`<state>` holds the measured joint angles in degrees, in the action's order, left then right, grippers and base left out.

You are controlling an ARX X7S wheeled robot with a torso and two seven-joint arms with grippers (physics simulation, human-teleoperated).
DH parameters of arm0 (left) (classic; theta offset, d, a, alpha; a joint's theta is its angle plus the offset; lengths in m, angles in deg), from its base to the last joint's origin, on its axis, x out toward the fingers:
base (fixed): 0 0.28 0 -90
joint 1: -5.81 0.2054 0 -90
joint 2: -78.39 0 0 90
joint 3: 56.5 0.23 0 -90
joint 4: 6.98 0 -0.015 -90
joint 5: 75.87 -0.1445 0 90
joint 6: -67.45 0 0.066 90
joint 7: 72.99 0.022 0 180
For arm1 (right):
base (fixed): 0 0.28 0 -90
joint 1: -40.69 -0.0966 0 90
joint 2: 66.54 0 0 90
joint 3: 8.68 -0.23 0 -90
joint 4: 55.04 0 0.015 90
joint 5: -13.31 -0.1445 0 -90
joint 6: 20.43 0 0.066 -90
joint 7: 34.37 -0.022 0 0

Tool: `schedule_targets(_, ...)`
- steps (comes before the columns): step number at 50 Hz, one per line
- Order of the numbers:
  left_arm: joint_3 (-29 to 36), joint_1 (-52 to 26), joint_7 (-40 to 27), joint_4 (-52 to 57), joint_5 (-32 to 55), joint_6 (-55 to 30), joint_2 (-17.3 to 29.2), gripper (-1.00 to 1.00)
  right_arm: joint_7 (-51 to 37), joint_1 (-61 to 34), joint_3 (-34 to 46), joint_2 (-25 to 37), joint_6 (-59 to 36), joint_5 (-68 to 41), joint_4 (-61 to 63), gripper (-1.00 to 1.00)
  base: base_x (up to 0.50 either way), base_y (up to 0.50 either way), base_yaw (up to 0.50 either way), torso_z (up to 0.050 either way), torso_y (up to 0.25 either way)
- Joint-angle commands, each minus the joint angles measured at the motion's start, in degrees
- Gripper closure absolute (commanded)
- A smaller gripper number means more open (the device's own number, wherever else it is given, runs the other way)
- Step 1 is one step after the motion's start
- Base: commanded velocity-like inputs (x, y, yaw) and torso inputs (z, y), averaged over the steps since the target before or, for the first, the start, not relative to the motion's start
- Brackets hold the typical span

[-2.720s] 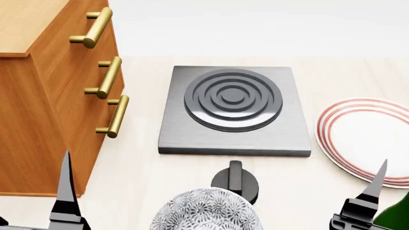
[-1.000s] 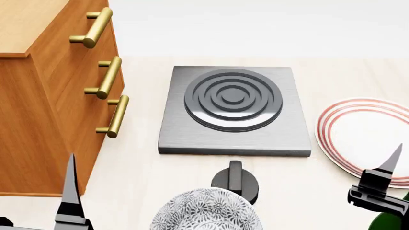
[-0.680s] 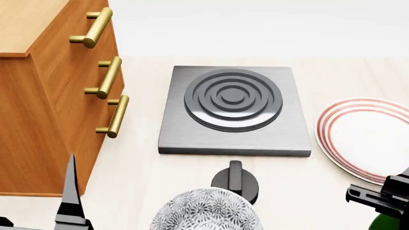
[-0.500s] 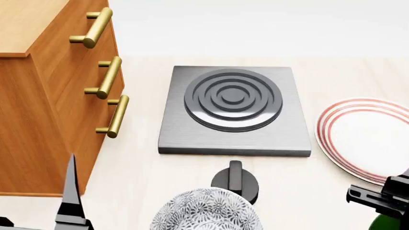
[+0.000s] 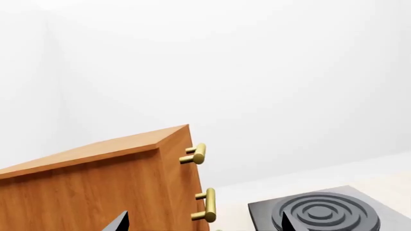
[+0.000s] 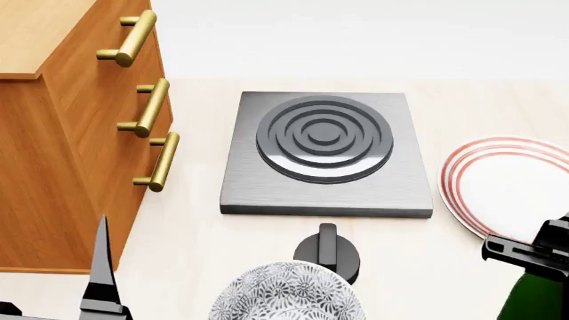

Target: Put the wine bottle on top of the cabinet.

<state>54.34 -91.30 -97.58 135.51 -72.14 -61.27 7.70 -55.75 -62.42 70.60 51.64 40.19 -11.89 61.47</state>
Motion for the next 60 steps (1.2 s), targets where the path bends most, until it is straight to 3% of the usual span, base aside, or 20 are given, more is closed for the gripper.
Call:
schedule_targets(1, -1.8, 0.4, 2.6, 0.1, 2.7, 3.0, -1.2, -1.00, -0.2, -3.7, -2.0, 1.4, -5.6, 0.0, 6.4, 1.00, 0.00, 0.00, 0.00, 0.000, 0.000)
schedule_targets(13, -1.7, 0.2, 2.3, 0.8, 3.0, 2.4, -1.0, -1.00, -1.6, -8.1, -2.8, 2.2, -10.5, -3.4, 10.2, 1.00, 0.00, 0.00, 0.00, 0.000, 0.001)
schedule_targets(20, -1.6, 0.3, 2.3, 0.0, 3.2, 3.1, -0.9, -1.00, -2.9, -15.8, 0.3, 3.6, -16.4, -6.1, 14.0, 1.00, 0.00, 0.00, 0.00, 0.000, 0.000)
schedule_targets(37, -0.9, 0.1, 2.1, -0.2, 3.5, 3.1, -0.8, -1.00, -0.8, -20.3, 15.1, 1.5, -13.4, -0.1, 9.2, 1.00, 0.00, 0.00, 0.00, 0.000, 0.001)
schedule_targets(60, -0.2, 0.7, 1.9, -2.4, 3.8, 5.1, -0.6, -1.00, -0.6, -23.5, 17.4, -1.3, -15.7, -3.2, 10.9, 1.00, 0.00, 0.00, 0.00, 0.000, 0.000)
